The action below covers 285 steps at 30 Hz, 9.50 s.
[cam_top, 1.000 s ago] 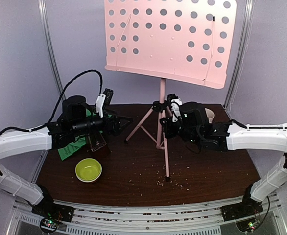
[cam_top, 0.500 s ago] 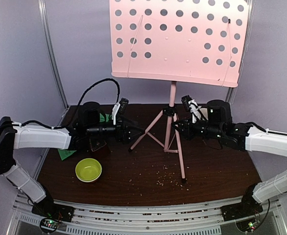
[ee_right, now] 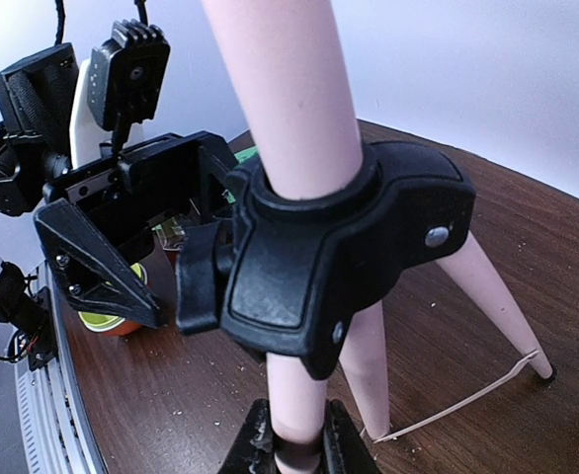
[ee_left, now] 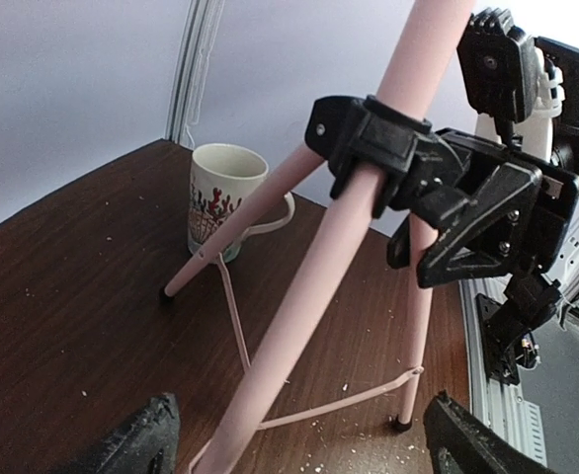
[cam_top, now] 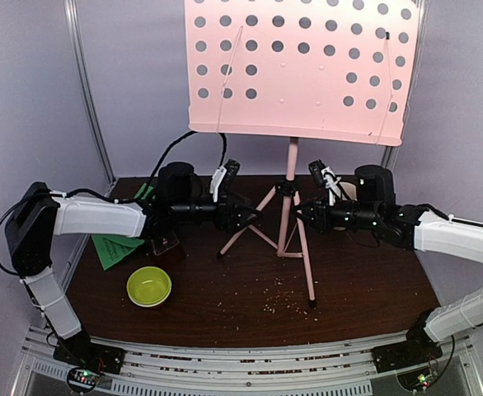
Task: Pack up the instrument practice props
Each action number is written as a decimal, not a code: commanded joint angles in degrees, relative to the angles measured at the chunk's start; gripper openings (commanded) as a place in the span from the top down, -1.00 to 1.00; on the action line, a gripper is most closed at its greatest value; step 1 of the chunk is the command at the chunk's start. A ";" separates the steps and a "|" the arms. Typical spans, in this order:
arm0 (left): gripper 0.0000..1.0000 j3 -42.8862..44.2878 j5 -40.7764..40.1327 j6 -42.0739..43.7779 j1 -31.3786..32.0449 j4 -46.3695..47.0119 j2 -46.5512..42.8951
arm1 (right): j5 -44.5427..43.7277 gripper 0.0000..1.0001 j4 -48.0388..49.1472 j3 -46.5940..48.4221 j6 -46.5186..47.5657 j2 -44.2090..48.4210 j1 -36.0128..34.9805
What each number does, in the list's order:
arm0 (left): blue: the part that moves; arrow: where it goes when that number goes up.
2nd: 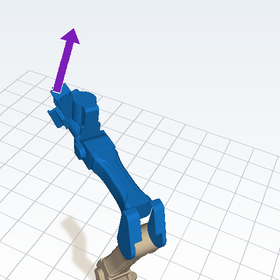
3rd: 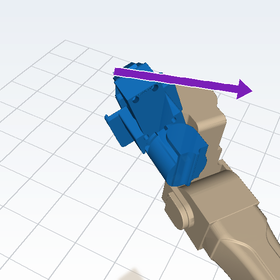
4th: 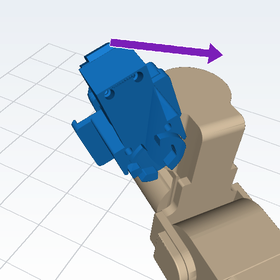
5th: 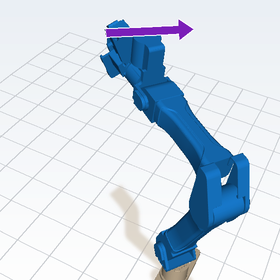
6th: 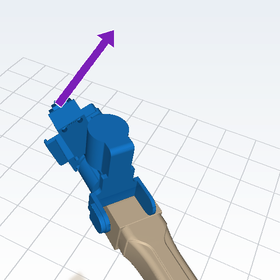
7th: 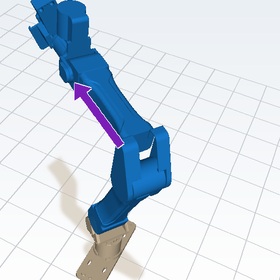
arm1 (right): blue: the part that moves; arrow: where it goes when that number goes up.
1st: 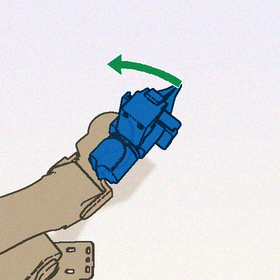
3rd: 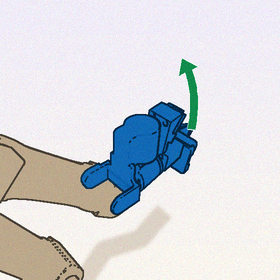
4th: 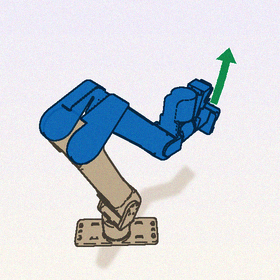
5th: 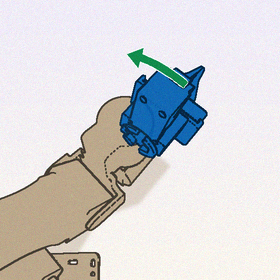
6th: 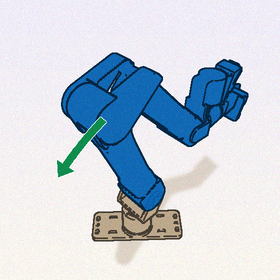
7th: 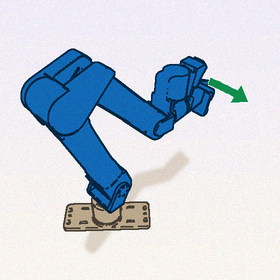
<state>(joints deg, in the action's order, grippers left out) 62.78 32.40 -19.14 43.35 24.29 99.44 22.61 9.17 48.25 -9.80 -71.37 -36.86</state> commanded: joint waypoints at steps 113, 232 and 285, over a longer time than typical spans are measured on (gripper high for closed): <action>0.97 -5.62 -37.76 -4.24 19.49 -5.96 -7.61 | -34.11 0.86 16.27 -2.39 -46.33 0.73 -16.32; -0.39 -10.65 -39.46 -7.60 19.49 -6.25 -13.97 | -29.47 0.05 30.42 -9.57 -75.47 1.50 -18.38; 0.15 -9.39 -43.40 -4.25 19.49 -6.28 -8.32 | -38.30 0.10 33.07 -11.92 -81.84 1.12 -19.26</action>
<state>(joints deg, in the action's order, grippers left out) 52.27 -9.87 -24.32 63.24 16.12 90.37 -15.55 40.86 36.32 -90.50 -69.97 -56.25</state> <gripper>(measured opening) 0.441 0.445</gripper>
